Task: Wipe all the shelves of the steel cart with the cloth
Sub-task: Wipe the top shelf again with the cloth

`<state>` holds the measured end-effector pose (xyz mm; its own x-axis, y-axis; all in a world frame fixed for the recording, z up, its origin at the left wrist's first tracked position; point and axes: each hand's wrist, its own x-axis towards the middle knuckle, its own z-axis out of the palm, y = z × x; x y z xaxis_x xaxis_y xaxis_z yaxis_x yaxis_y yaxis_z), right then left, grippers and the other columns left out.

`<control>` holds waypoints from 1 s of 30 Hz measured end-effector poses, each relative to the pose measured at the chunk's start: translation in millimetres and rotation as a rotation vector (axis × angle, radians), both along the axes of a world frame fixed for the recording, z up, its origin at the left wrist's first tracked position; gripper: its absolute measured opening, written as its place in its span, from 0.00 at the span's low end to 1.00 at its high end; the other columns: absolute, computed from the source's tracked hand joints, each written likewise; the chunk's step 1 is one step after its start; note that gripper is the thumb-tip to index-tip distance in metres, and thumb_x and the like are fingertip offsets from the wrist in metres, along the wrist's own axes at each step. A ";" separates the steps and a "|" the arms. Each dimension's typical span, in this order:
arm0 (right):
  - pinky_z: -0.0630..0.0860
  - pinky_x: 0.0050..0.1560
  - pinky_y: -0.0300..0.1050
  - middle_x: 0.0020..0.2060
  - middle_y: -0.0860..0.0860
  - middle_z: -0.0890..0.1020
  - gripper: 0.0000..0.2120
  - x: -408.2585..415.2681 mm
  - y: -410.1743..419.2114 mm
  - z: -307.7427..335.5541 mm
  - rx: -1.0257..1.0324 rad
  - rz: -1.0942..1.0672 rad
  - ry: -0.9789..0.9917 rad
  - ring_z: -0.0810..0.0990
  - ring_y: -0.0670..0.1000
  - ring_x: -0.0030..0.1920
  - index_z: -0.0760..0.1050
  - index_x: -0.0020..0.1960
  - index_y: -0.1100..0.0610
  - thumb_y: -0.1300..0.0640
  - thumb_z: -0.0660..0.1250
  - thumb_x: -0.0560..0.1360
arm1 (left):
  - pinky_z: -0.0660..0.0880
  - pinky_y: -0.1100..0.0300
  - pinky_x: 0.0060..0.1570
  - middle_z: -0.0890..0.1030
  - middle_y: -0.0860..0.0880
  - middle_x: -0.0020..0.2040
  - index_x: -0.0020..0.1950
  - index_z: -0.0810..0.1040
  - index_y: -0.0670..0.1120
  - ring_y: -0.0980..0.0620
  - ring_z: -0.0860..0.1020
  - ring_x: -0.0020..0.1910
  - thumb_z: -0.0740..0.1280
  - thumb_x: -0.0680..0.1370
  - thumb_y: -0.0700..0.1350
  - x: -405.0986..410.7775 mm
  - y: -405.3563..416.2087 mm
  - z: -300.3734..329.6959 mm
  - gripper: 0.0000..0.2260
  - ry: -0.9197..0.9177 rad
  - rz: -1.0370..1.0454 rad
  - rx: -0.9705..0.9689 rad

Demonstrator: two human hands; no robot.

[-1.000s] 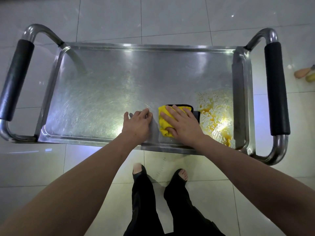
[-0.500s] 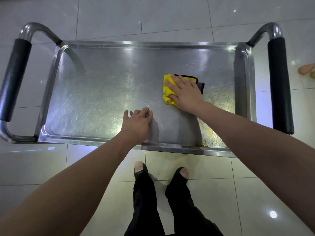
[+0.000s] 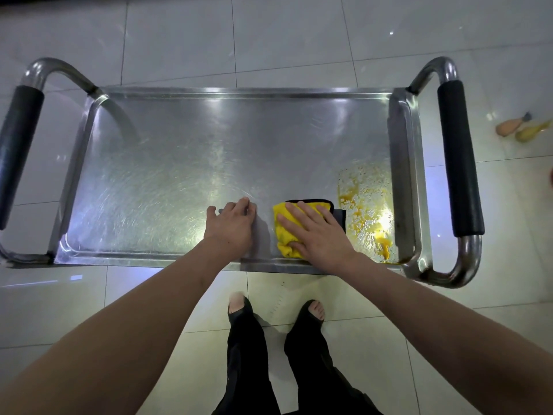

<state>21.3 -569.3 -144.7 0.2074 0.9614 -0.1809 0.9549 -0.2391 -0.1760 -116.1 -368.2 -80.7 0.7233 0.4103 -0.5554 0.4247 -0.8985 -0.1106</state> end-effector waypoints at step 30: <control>0.54 0.80 0.64 0.85 0.50 0.54 0.35 10.1 3.1 -0.4 -0.069 -0.003 0.084 0.55 0.57 0.83 0.54 0.84 0.43 0.31 0.48 0.81 | 0.65 0.42 0.64 0.60 0.51 0.75 0.78 0.58 0.51 0.47 0.67 0.68 0.61 0.77 0.44 1.8 4.4 -5.2 0.29 -0.006 0.001 -0.013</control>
